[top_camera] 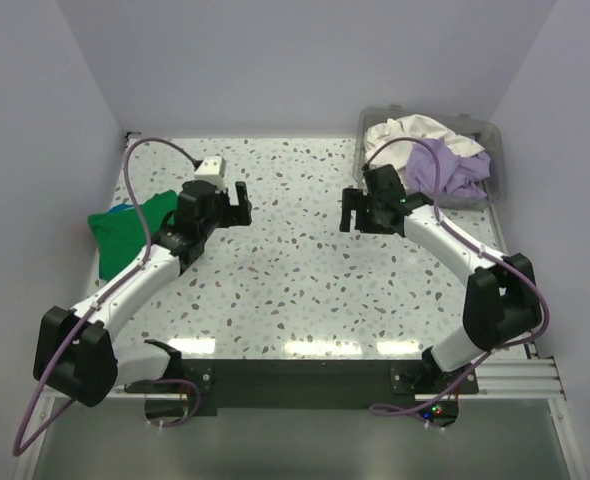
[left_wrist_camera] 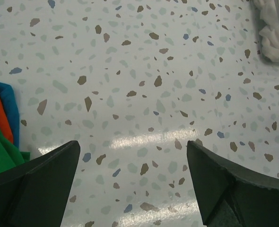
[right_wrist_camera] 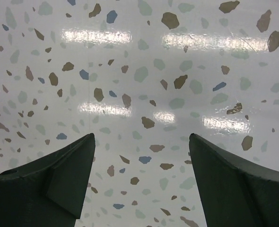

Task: Fold and stack the t-shirts
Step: Reset both grippers

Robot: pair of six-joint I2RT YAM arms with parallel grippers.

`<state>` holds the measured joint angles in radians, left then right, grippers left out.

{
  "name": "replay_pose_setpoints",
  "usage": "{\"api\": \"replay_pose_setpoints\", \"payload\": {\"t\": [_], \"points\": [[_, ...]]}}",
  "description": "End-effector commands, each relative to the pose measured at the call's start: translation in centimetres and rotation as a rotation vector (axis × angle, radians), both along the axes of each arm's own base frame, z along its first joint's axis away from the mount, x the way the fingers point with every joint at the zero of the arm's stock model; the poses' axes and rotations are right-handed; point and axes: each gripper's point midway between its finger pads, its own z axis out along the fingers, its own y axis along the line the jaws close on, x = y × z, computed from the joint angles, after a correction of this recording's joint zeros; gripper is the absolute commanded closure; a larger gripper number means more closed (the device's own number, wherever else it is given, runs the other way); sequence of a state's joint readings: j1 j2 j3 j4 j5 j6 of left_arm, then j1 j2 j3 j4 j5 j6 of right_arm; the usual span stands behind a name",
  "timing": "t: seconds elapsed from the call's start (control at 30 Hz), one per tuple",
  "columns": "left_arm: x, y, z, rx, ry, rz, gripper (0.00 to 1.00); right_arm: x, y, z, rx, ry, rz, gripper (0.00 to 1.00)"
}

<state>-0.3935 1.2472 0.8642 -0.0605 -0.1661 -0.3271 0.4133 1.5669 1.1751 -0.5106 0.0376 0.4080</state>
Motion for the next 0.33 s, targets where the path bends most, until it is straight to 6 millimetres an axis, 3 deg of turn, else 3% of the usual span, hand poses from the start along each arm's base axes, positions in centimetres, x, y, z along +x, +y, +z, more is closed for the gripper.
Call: {"api": "replay_pose_setpoints", "payload": {"t": [0.0,0.2,0.3], "points": [[0.2,-0.7,1.8,-0.060,-0.102,-0.018,0.00,1.1,-0.7,2.3,0.016,-0.116,-0.078,0.16],[-0.3,-0.1,2.2,-0.060,-0.152,-0.009,0.00,0.5,-1.6,3.1,0.005,-0.149,-0.121,0.16],[-0.2,0.1,2.7,-0.050,-0.183,-0.005,0.00,0.3,-2.3,4.9,0.010,-0.214,-0.142,0.16]]}}
